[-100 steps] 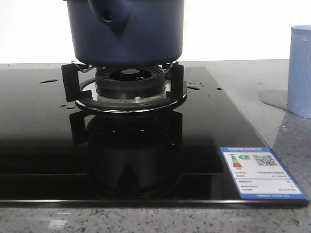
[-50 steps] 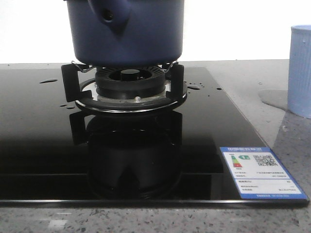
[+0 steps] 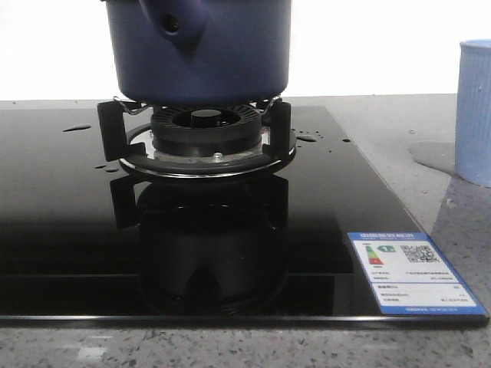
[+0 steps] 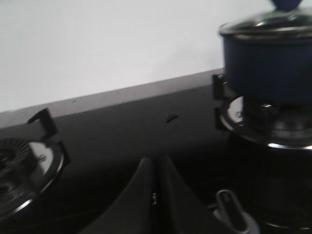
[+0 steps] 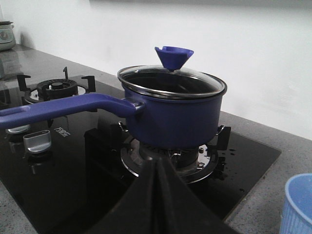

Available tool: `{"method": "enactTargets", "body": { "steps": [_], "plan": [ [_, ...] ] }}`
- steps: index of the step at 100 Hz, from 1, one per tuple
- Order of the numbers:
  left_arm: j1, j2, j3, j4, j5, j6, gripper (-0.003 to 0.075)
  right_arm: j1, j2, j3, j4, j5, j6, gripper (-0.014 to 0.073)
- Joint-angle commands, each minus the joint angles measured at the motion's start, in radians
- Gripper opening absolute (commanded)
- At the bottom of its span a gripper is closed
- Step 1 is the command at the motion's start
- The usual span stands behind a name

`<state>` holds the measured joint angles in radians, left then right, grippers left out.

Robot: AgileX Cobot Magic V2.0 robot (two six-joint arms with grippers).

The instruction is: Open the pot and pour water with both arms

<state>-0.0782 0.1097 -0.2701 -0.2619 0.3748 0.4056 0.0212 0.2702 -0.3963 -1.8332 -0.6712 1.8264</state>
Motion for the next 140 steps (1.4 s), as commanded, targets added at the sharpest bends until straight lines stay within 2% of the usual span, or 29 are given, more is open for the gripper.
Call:
{"method": "enactTargets", "body": {
  "steps": [1, 7, 14, 21, 44, 59, 72, 140],
  "plan": [
    [0.004, 0.01, 0.03, 0.205, -0.179, -0.21, -0.0019, -0.005, 0.01, -0.025, -0.023, 0.03, 0.002, -0.0067],
    [0.004, 0.01, 0.092, 0.299, -0.295, -0.311, -0.0019, -0.005, 0.01, -0.025, -0.023, 0.03, 0.002, -0.0067],
    [0.009, 0.01, 0.156, 0.337, -0.396, -0.38, -0.0019, -0.005, 0.01, -0.025, -0.023, 0.03, 0.002, -0.0067],
    [0.019, -0.002, 0.196, 0.33, -0.421, -0.406, -0.0019, -0.005, 0.01, -0.025, -0.023, 0.03, 0.002, -0.0067],
    [0.046, -0.146, 0.27, 0.315, -0.258, -0.414, -0.0019, -0.005, 0.01, -0.025, -0.023, 0.03, 0.002, -0.0067],
    [0.067, -0.14, 0.303, 0.33, -0.207, -0.412, -0.0019, -0.005, 0.01, -0.024, -0.023, 0.03, 0.002, -0.0067],
    [0.069, -0.14, 0.304, 0.294, -0.083, -0.412, -0.0019, -0.005, 0.01, -0.024, -0.023, 0.03, 0.002, -0.0067],
    [0.069, -0.14, 0.304, 0.294, -0.086, -0.412, -0.0019, -0.005, 0.01, -0.024, -0.023, 0.03, 0.002, -0.0067]
  ]
}}
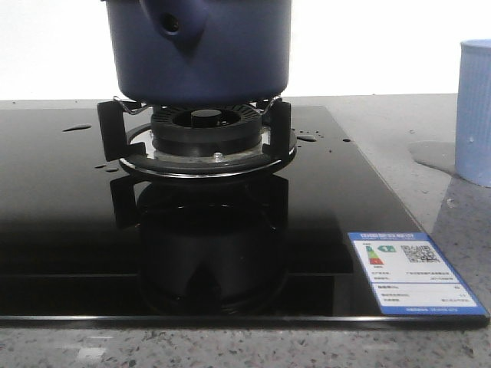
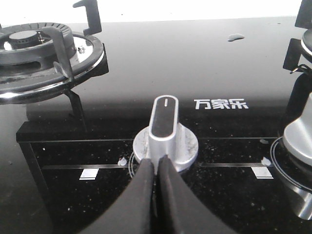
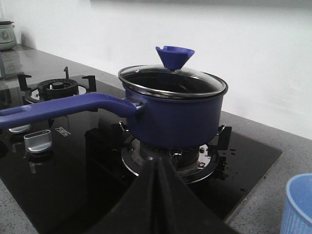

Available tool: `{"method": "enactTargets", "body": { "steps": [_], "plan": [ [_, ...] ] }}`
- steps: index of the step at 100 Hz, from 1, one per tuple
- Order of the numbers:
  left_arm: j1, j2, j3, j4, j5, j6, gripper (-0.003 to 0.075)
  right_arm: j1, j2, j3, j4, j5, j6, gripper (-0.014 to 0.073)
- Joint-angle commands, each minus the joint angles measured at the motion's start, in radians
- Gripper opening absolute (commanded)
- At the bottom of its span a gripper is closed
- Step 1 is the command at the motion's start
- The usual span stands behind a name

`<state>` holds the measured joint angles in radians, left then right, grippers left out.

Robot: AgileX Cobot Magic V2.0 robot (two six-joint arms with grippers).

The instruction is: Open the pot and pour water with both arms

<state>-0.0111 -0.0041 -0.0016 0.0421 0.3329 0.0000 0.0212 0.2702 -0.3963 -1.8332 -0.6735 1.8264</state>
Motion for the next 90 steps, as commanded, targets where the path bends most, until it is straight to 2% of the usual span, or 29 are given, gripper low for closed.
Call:
{"method": "enactTargets", "body": {
  "steps": [1, 12, 23, 28, 31, 35, 38, 42, 43, 49, 50, 52, 55, 73, 90],
  "plan": [
    [0.001, -0.026, 0.036, -0.01, -0.044, -0.007, -0.0019, -0.005, 0.01, -0.024, -0.023, 0.032, 0.002, -0.0067],
    [0.001, -0.026, 0.036, -0.01, -0.044, -0.007, -0.0019, -0.005, 0.008, -0.01, -0.023, 0.052, 0.002, -0.0067],
    [0.001, -0.026, 0.036, -0.01, -0.044, -0.007, -0.0019, -0.005, 0.008, 0.011, -0.023, 0.163, 0.002, -0.0067],
    [0.001, -0.026, 0.036, -0.01, -0.044, -0.007, -0.0019, -0.005, 0.008, 0.023, -0.004, 0.202, -0.035, -0.0067],
    [0.001, -0.026, 0.036, -0.01, -0.044, -0.007, -0.0019, -0.005, 0.008, 0.037, 0.038, 0.234, -0.102, -0.0067],
    [0.001, -0.026, 0.036, -0.01, -0.044, -0.007, -0.0019, -0.005, 0.008, 0.054, 0.151, 0.276, -0.212, -0.0067],
    [0.001, -0.026, 0.036, -0.01, -0.044, -0.007, -0.0019, -0.005, 0.008, 0.074, 0.264, 0.323, -0.379, -0.0067],
    [0.001, -0.026, 0.036, -0.01, -0.044, -0.007, -0.0019, -0.005, 0.008, 0.097, 0.519, 0.373, -0.617, -0.0067],
    [0.001, -0.026, 0.036, -0.01, -0.044, -0.007, -0.0019, -0.005, 0.008, 0.1, 0.519, 0.38, -0.657, -0.0067],
    [0.001, -0.026, 0.036, -0.01, -0.044, -0.007, -0.0019, -0.005, 0.006, 0.127, 0.911, 0.43, -0.961, -0.0067],
    [0.001, -0.026, 0.036, -0.01, -0.044, -0.007, -0.0019, -0.005, 0.006, 0.129, 0.911, 0.444, -1.025, -0.0067],
    [0.001, -0.026, 0.036, -0.01, -0.044, -0.007, -0.0019, -0.005, -0.002, 0.131, 1.002, 0.471, -1.106, -0.0067],
    [0.001, -0.026, 0.036, -0.01, -0.044, -0.007, -0.0019, -0.005, -0.014, 0.136, 1.103, 0.516, -1.179, -0.0067],
    [0.001, -0.026, 0.036, -0.01, -0.044, -0.007, -0.0019, -0.005, -0.03, 0.142, 1.124, 0.732, -1.201, -0.0067],
    [0.001, -0.026, 0.036, -0.01, -0.044, -0.007, -0.0019, -0.005, -0.03, 0.149, 1.124, 0.811, -1.201, -0.0067]
  ]
}}
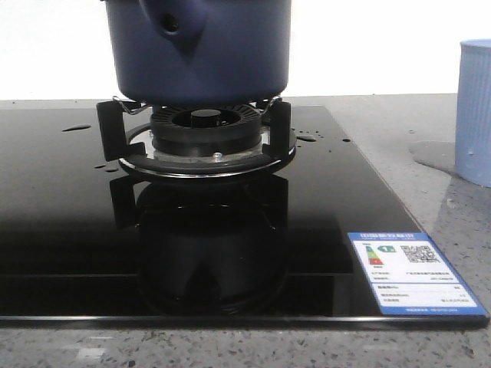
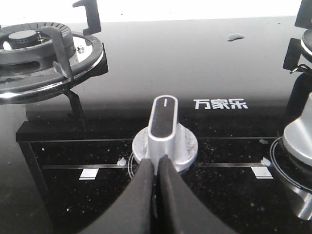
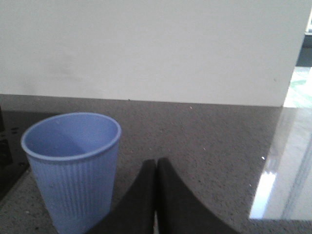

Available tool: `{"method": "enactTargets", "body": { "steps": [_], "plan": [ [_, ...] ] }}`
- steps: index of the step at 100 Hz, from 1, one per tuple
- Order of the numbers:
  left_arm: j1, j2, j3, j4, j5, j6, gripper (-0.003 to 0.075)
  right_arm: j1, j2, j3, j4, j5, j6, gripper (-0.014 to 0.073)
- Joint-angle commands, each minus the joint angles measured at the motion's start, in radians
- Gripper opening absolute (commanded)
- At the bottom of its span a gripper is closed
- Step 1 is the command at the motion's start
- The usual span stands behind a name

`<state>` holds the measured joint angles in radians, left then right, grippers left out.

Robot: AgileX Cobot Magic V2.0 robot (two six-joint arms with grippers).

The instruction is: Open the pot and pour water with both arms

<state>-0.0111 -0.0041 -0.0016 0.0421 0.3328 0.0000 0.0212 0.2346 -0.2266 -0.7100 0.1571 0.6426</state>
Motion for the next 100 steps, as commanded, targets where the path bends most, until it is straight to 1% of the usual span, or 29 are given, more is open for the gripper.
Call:
{"method": "enactTargets", "body": {
  "steps": [1, 6, 10, 13, 16, 20, 21, 22, 23, 24, 27, 30, 42, 58, 63, 73, 94, 100],
  "plan": [
    [0.001, -0.026, 0.036, -0.01, -0.044, -0.007, -0.0019, -0.005, 0.006, -0.017, 0.001, -0.024, -0.017, -0.0067],
    [0.001, -0.026, 0.036, -0.01, -0.044, -0.007, -0.0019, -0.005, 0.004, 0.008, 0.022, -0.054, -0.017, -0.0067],
    [0.001, -0.026, 0.036, -0.011, -0.044, -0.007, -0.0019, -0.005, 0.001, 0.023, 0.095, -0.065, -0.026, -0.0067],
    [0.001, -0.026, 0.036, -0.011, -0.044, -0.007, -0.0019, -0.005, 0.001, 0.038, 0.158, -0.074, -0.07, -0.0067],
    [0.001, -0.026, 0.036, -0.011, -0.044, -0.007, -0.0019, -0.005, 0.001, 0.051, 0.244, -0.079, -0.176, -0.0067],
    [0.001, -0.026, 0.036, -0.011, -0.044, -0.007, -0.0019, -0.005, 0.001, 0.068, 0.409, -0.077, -0.306, -0.0067],
    [0.001, -0.026, 0.036, -0.011, -0.044, -0.007, -0.0019, -0.005, 0.001, 0.074, 0.461, -0.077, -0.386, -0.0067],
    [0.001, -0.026, 0.036, -0.011, -0.044, -0.007, -0.0019, -0.005, 0.001, 0.074, 0.484, -0.077, -0.386, -0.0067],
    [0.001, -0.026, 0.036, -0.011, -0.044, -0.007, -0.0019, -0.005, 0.001, 0.084, 0.547, -0.077, -0.454, -0.0067],
    [0.001, -0.026, 0.036, -0.011, -0.044, -0.007, -0.0019, -0.005, 0.001, 0.084, 0.547, -0.077, -0.454, -0.0067],
    [0.001, -0.026, 0.036, -0.011, -0.044, -0.007, -0.0019, -0.005, -0.003, 0.101, 0.614, -0.08, -0.53, -0.0067],
    [0.001, -0.026, 0.036, -0.011, -0.044, -0.007, -0.0019, -0.005, -0.009, 0.115, 0.627, -0.082, -0.551, -0.0067],
    [0.001, -0.026, 0.036, -0.011, -0.044, -0.007, -0.0019, -0.012, -0.066, 0.184, 0.627, -0.106, -0.549, -0.0067],
    [0.001, -0.026, 0.036, -0.011, -0.044, -0.007, -0.0019, -0.057, -0.188, 0.264, 0.644, -0.091, -0.549, -0.0067],
    [0.001, -0.026, 0.036, -0.011, -0.044, -0.007, -0.0019, -0.068, -0.221, 0.262, 0.649, -0.03, -0.549, -0.0067],
    [0.001, -0.026, 0.036, -0.011, -0.044, -0.007, -0.0019, -0.078, -0.264, 0.262, 0.684, 0.048, -0.549, -0.0067],
    [0.001, -0.026, 0.036, -0.011, -0.044, -0.007, -0.0019, -0.078, -0.262, 0.262, 0.691, 0.155, -0.549, -0.0067],
    [0.001, -0.026, 0.036, -0.011, -0.044, -0.007, -0.0019, -0.078, -0.262, 0.262, 0.691, 0.155, -0.549, -0.0067]
  ]
}}
